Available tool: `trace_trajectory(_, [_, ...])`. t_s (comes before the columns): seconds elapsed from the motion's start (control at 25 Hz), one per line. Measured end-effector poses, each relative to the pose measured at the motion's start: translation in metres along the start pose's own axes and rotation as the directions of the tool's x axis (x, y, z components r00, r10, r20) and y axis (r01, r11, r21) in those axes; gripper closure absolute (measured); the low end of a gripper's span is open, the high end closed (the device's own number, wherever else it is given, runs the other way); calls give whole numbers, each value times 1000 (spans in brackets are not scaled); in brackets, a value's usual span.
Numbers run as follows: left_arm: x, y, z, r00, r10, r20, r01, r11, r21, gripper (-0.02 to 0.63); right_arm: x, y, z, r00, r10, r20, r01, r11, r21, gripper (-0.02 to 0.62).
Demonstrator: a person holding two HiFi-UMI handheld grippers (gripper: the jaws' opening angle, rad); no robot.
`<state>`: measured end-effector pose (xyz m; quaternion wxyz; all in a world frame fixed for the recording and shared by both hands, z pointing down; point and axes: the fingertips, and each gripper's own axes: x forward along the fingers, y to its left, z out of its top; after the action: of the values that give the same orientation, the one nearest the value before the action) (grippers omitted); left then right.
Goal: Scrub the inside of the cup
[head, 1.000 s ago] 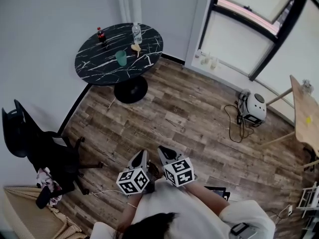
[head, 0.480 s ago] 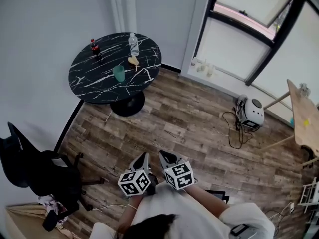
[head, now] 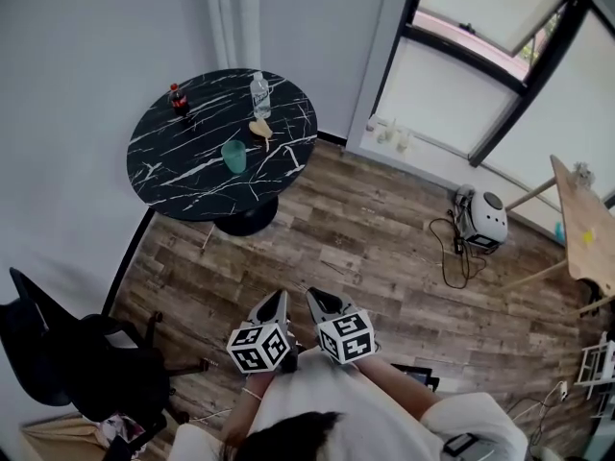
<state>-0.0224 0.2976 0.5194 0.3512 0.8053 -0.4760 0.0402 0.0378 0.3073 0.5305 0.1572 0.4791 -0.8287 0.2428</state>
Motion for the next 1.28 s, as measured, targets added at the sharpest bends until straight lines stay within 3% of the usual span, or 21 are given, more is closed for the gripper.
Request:
trace_trajectory(0.44, [6,36,34,999,-40,6,40,999,9,597,37,11,21,999,-39,23,38,998,54,558])
trace_trajectory(0.76, [2,50,48,999,-34,35,35,999,-14,597,50,22,35,1000,-19,17,18,999,30,558])
trace_trajectory(1.28, [7,73,61,996,41,73,-38,998,-39,597,74,23,45,999,39,12,-39,999,1,558])
